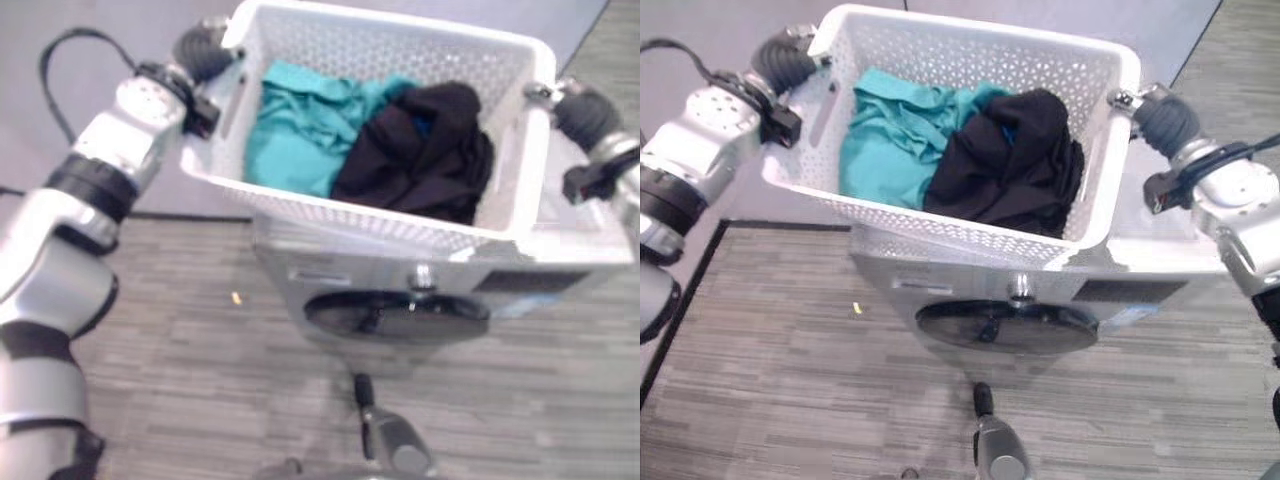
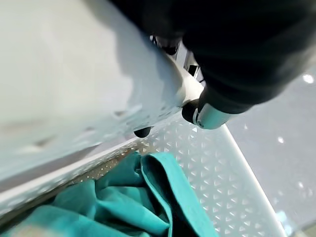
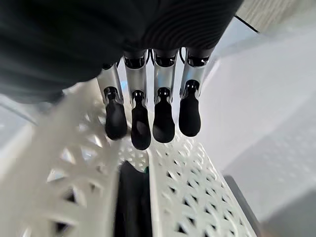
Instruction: Grab the laundry basket,head to the washer,open it,put in the laundry and shut it.
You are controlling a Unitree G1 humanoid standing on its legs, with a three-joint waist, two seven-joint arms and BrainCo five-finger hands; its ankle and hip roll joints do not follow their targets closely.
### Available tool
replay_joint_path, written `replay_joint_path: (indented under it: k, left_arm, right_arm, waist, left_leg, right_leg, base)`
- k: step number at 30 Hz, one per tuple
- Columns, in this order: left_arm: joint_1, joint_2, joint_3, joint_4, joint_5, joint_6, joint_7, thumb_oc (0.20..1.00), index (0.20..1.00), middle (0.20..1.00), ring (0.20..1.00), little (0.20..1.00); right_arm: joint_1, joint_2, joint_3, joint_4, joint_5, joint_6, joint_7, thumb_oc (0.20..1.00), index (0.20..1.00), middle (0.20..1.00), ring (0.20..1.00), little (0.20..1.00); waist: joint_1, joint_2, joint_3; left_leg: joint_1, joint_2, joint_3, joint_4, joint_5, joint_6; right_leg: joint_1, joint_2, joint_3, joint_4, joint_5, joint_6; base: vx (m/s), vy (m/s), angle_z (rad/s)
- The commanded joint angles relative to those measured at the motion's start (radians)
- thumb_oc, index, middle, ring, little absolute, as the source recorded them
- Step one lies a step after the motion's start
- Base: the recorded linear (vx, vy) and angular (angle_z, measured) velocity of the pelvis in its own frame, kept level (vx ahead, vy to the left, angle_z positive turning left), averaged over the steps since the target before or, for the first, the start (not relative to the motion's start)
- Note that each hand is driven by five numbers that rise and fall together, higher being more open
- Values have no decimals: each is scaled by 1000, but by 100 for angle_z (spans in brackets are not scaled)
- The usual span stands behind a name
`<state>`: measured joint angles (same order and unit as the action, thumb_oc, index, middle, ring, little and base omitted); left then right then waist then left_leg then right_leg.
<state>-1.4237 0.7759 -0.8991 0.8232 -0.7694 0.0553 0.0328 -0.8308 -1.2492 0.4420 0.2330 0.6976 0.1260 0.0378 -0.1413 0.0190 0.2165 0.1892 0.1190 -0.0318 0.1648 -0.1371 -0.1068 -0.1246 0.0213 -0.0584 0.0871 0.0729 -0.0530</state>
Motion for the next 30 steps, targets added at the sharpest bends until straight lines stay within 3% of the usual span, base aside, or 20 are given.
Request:
replay_joint_path:
  k: [1,2,3,4,5,6,8,9,12,13,19,26,30]
  left_arm:
    - [-224,-4,-27,37,-29,-63,12,200,200,200,200,200]
    - [-227,-1,-27,39,-30,-63,11,200,200,200,200,200]
    - [-254,2,-43,54,-32,-55,11,200,200,200,200,200]
    - [-305,1,-82,104,-34,-29,-5,200,200,200,200,200]
    - [-313,1,-90,97,-30,-28,-12,200,200,200,200,200]
    - [-313,3,-88,97,-30,-28,-12,200,200,200,200,200]
    - [-308,7,-95,91,-6,-28,-35,200,200,200,200,200]
    - [-283,7,-78,70,10,-31,-44,200,200,200,200,200]
    - [-239,-33,-60,44,12,-35,-44,200,200,200,200,200]
    - [-201,-51,-51,11,34,-38,-50,1000,1000,1000,1000,1000]
    - [-132,-110,-73,-76,103,-22,-82,1000,1000,1000,1000,1000]
    - [-28,-213,-37,-125,94,-10,-84,1000,1000,1000,1000,1000]
    - [67,-326,2,-157,120,2,-73,1000,1000,1000,1000,1000]
  right_arm:
    - [-162,0,33,113,-3,-29,-28,200,200,200,200,200]
    - [-175,2,44,119,-2,-30,-28,200,200,200,200,200]
    - [-235,12,86,159,-2,-28,-31,200,200,200,200,200]
    - [-345,39,180,230,-2,-11,-32,200,200,200,200,200]
    - [-365,46,203,250,-11,-4,-24,200,200,200,200,200]
    - [-372,47,210,253,-10,-5,-24,200,200,200,200,200]
    - [-363,49,227,268,-43,12,4,200,200,200,200,200]
    - [-317,25,205,269,-72,31,34,200,200,200,200,200]
    - [-239,1,140,258,-77,26,47,200,200,200,200,200]
    - [-178,-23,101,263,-95,33,64,1000,1000,1000,1000,1000]
    - [-98,-54,58,243,-110,49,109,1000,1000,1000,1000,1000]
    - [-186,25,138,315,-109,32,105,1000,1000,1000,1000,1000]
    - [-242,92,189,385,-136,32,109,1000,1000,1000,1000,1000]
  waist:
    - [10,-36,-87]
    - [6,-33,-86]
    - [13,-52,-77]
    - [37,-73,-61]
    - [50,-72,-58]
    - [48,-75,-60]
    - [79,-66,-52]
    - [75,-43,-53]
    - [72,-33,-53]
    - [70,-35,-52]
    - [75,-35,-62]
    - [76,-30,-64]
    - [80,-27,-57]
  left_leg:
    - [-105,55,3,403,224,58]
    - [-115,57,-1,416,220,57]
    - [-165,72,11,494,241,67]
    - [-248,59,45,482,183,86]
    - [-277,39,58,435,155,85]
    - [-278,34,60,428,161,87]
    - [-325,-24,95,216,146,71]
    - [-288,-38,109,83,122,68]
    - [-258,-50,91,70,120,64]
    - [-254,-57,85,70,107,67]
    - [-198,-65,90,9,85,81]
    - [-168,-69,97,-27,68,95]
    - [-159,-72,95,-47,66,101]
  right_leg:
    - [14,-76,61,20,-3,117]
    - [11,-75,58,21,-3,117]
    - [27,-72,58,20,-10,98]
    - [62,-75,62,19,-37,92]
    - [81,-77,64,16,-44,98]
    - [78,-82,66,15,-42,99]
    - [120,-82,73,0,-53,114]
    - [133,-67,80,-2,-70,125]
    - [140,-65,87,5,-84,125]
    - [142,-73,77,6,-85,124]
    - [148,-80,86,0,-87,133]
    - [149,-83,92,-13,-85,139]
    - [147,-85,92,-24,-81,141]
  base:
    - [149,-273,-4]
    - [121,-275,-28]
    - [203,-261,-33]
    - [307,-258,-10]
    - [245,-127,-2]
    - [243,31,-5]
    - [259,82,-6]
    - [169,88,-11]
    - [118,81,-10]
    - [60,55,31]
    - [40,55,-12]
    - [-4,18,-1]
    - [-30,15,-10]
